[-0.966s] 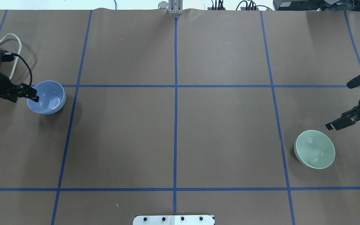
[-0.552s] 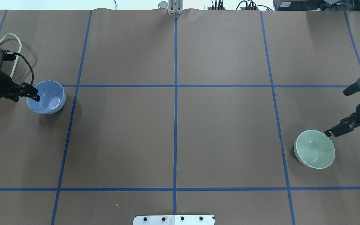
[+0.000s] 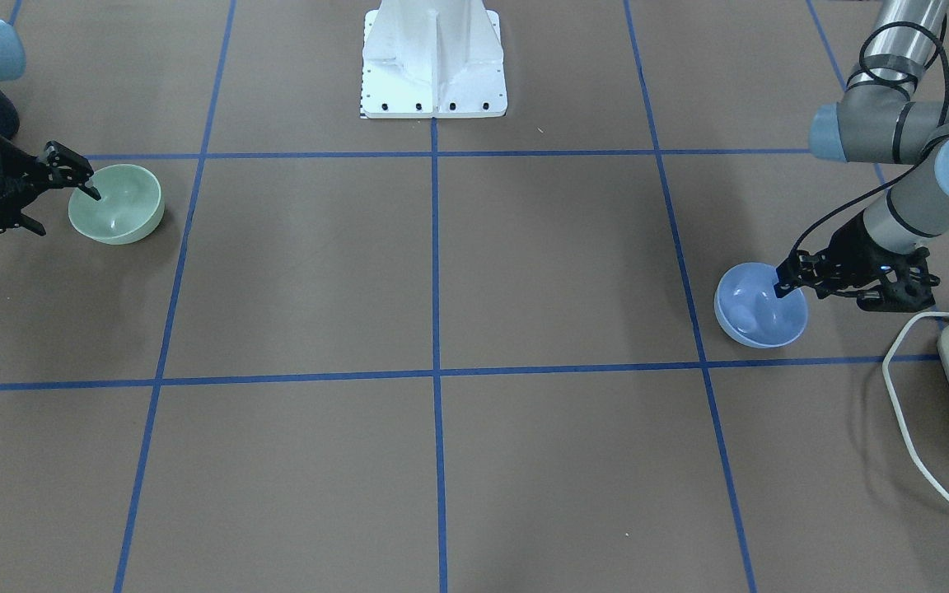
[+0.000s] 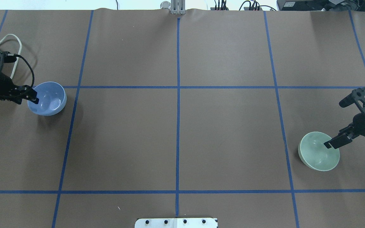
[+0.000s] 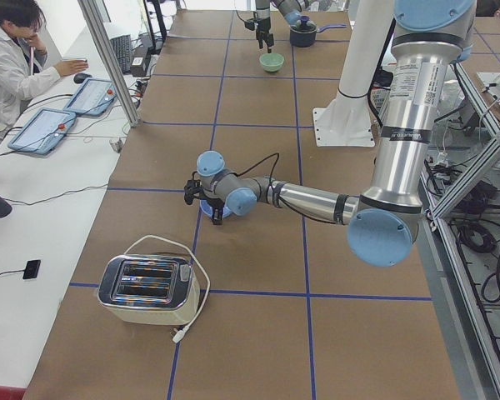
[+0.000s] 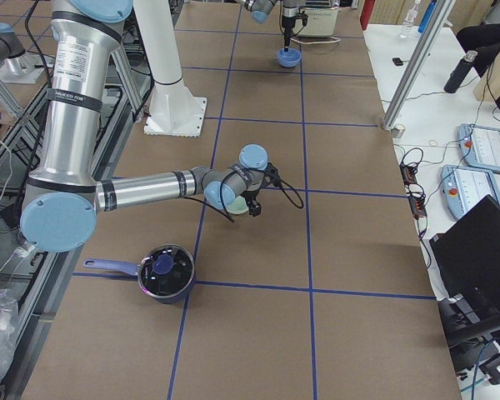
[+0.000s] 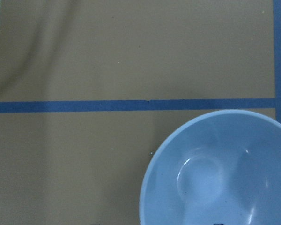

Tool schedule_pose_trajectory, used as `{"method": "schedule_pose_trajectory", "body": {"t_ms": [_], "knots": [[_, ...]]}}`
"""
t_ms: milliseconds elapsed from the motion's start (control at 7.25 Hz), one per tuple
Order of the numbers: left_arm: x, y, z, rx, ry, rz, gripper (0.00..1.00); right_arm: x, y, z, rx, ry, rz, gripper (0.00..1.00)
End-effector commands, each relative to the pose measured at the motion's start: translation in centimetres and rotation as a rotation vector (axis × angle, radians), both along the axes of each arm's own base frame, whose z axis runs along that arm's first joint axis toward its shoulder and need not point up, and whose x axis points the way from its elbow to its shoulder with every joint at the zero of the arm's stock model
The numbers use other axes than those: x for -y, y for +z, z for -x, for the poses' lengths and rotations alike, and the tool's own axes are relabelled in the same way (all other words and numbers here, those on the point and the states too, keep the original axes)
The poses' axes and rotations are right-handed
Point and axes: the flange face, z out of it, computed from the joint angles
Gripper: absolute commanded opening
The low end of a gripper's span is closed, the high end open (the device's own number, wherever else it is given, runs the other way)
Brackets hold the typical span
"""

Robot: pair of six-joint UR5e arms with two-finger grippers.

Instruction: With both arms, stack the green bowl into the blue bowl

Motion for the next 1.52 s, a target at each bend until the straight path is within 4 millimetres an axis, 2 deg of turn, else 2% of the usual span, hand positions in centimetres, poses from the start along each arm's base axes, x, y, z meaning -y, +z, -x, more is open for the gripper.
{"method": "schedule_pose_trajectory", "body": {"t_ms": [0,276,414,552,966,1241,1379], "knots": [[0.1,0.2,-0.6,0.003,0.005,0.008,0.61,-0.6,0.2,0.6,0.003,-0.017,-0.01,1.0],[0.2,0.4,-0.7,0.004,0.005,0.011,0.56,-1.2,0.7,0.9,0.001,-0.029,-0.016,1.0],[0.4,0.4,-0.8,0.005,0.004,0.013,0.54,-1.4,1.6,1.0,0.001,-0.026,-0.04,1.0],[0.5,0.5,-0.8,0.007,0.003,0.014,0.49,-1.5,2.6,1.2,0.004,-0.029,-0.042,1.0],[0.5,0.7,-1.1,0.013,-0.006,0.025,0.27,-1.8,2.4,1.8,0.008,-0.027,-0.028,1.0],[0.4,0.6,-1.1,0.012,-0.012,0.03,0.16,-2.1,2.2,2.3,0.018,-0.022,-0.032,0.99],[0.4,0.6,-1.1,0.011,-0.013,0.03,0.14,-1.9,2.3,2.2,0.003,-0.006,-0.043,0.97]]}}
